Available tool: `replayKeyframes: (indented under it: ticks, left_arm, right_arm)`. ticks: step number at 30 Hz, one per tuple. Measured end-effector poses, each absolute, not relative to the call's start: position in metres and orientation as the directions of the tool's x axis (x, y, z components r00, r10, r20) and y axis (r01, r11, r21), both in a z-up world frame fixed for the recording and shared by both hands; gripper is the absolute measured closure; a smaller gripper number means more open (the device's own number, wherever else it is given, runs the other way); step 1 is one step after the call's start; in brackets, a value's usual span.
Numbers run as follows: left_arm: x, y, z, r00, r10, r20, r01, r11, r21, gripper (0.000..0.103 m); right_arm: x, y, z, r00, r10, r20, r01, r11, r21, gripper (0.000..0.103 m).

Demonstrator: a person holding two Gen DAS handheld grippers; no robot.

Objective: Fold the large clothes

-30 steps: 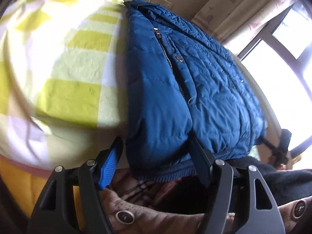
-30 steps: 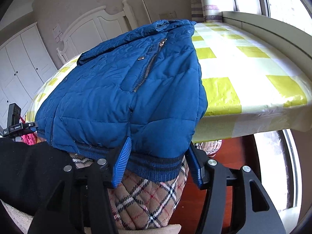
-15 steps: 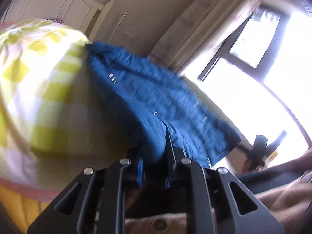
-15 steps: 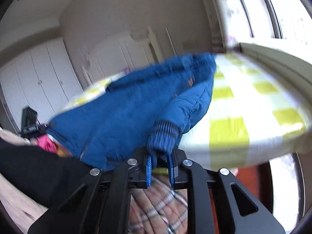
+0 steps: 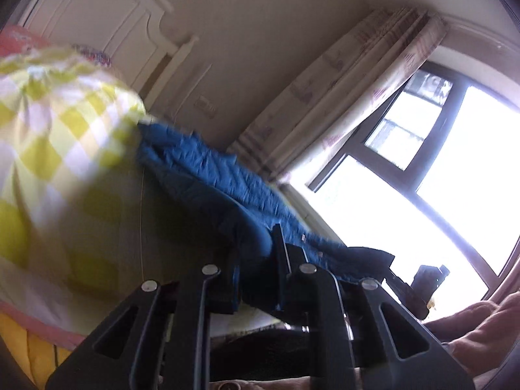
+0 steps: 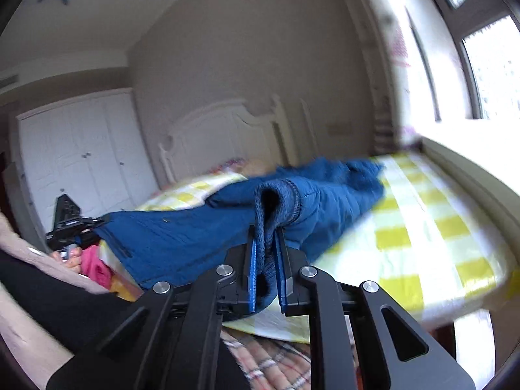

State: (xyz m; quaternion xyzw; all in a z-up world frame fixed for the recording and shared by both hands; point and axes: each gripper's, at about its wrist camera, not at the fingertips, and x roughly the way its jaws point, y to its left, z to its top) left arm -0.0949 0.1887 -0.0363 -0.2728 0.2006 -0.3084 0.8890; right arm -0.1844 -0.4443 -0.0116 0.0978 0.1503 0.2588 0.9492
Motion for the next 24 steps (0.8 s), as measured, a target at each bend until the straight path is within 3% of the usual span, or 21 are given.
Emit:
replayKeyframes:
  ticks: [5, 7, 9, 11, 14, 18, 20, 22, 24]
  left_arm:
    - [-0.137, 0.21, 0.011, 0.749, -0.661, -0.039, 0.526, 0.63, -0.571, 0.088]
    - [-0.147, 0.202, 0.027, 0.738, -0.673, -0.05, 0.567, 0.658, -0.496, 0.087]
    - [-0.149, 0.192, 0.029, 0.732, -0.673, -0.11, 0.574, 0.695, -0.433, 0.087]
    - [-0.138, 0.196, 0.014, 0.74, -0.651, -0.168, 0.525, 0.716, -0.461, 0.086]
    - [-0.131, 0.215, -0.001, 0.728, -0.668, -0.153, 0.498, 0.669, -0.552, 0.086]
    - [-0.138, 0.213, 0.005, 0.735, -0.659, -0.16, 0.513, 0.694, -0.505, 0.086]
    - [-0.134, 0.211, 0.005, 0.727, -0.671, -0.143, 0.523, 0.677, -0.518, 0.086]
    - [-0.128, 0.209, 0.001, 0.722, -0.679, -0.137, 0.519, 0.661, -0.542, 0.086]
    - [-0.123, 0.211, -0.004, 0.72, -0.68, -0.141, 0.516, 0.659, -0.547, 0.086]
  right_arm:
    - [-0.228, -0.444, 0.053, 0.765, 0.643, 0.016, -0.629, 0.742, 0.232, 0.096]
    - [-0.232, -0.45, 0.071, 0.769, 0.638, 0.039, -0.63, 0.747, 0.211, 0.096]
    - [-0.221, -0.45, 0.071, 0.796, 0.603, -0.053, -0.585, 0.79, 0.184, 0.095]
    - [-0.195, -0.454, 0.054, 0.811, 0.555, -0.182, -0.514, 0.826, 0.23, 0.095]
    - [-0.163, -0.464, 0.011, 0.777, 0.504, -0.377, -0.395, 0.857, 0.331, 0.095]
    - [-0.143, -0.469, -0.051, 0.65, 0.452, -0.61, -0.272, 0.889, 0.368, 0.095]
    - [-0.137, -0.466, -0.076, 0.599, 0.363, -0.714, -0.204, 0.931, 0.302, 0.095]
    - [-0.136, -0.464, -0.095, 0.571, 0.355, -0.74, -0.182, 0.934, 0.308, 0.095]
    - [-0.133, -0.467, -0.101, 0.562, 0.467, -0.683, -0.199, 0.878, 0.436, 0.095]
